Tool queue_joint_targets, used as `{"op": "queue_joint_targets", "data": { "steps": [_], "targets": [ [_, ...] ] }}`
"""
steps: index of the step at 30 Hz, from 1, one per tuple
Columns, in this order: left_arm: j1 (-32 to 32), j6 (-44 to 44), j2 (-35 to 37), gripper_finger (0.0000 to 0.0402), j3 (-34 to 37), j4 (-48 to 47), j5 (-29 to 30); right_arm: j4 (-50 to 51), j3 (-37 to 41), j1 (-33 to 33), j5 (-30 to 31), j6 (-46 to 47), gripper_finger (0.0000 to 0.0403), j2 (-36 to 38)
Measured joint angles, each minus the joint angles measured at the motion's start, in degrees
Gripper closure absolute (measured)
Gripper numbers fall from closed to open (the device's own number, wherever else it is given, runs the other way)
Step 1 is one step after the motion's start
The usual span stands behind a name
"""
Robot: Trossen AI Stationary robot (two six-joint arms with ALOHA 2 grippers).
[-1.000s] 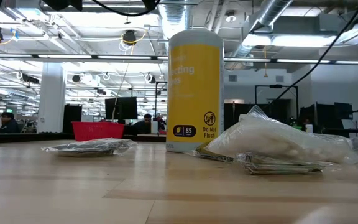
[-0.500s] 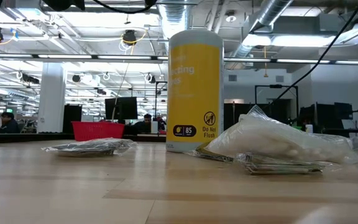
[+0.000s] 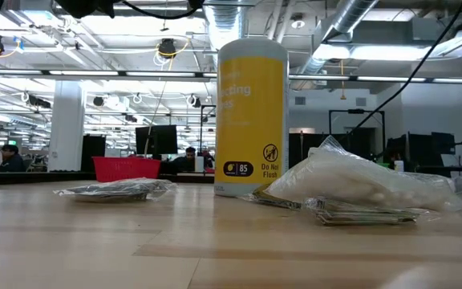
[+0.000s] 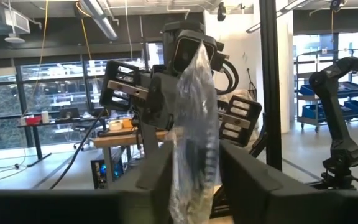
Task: Pick & Place Travel size toiletries
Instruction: Put the black hairbrush into the top orange bin
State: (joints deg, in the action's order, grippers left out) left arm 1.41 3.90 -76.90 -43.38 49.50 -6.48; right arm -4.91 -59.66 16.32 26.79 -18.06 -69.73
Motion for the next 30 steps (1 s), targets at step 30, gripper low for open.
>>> {"op": "queue_joint_targets", "data": {
  "steps": [30],
  "targets": [
    [-3.68,1.45,9.35,0.0384,0.02,-21.28,9.75,12.60,0.02,-0.37,6.27,6.55,0.0275,0.46]
  ]
}}
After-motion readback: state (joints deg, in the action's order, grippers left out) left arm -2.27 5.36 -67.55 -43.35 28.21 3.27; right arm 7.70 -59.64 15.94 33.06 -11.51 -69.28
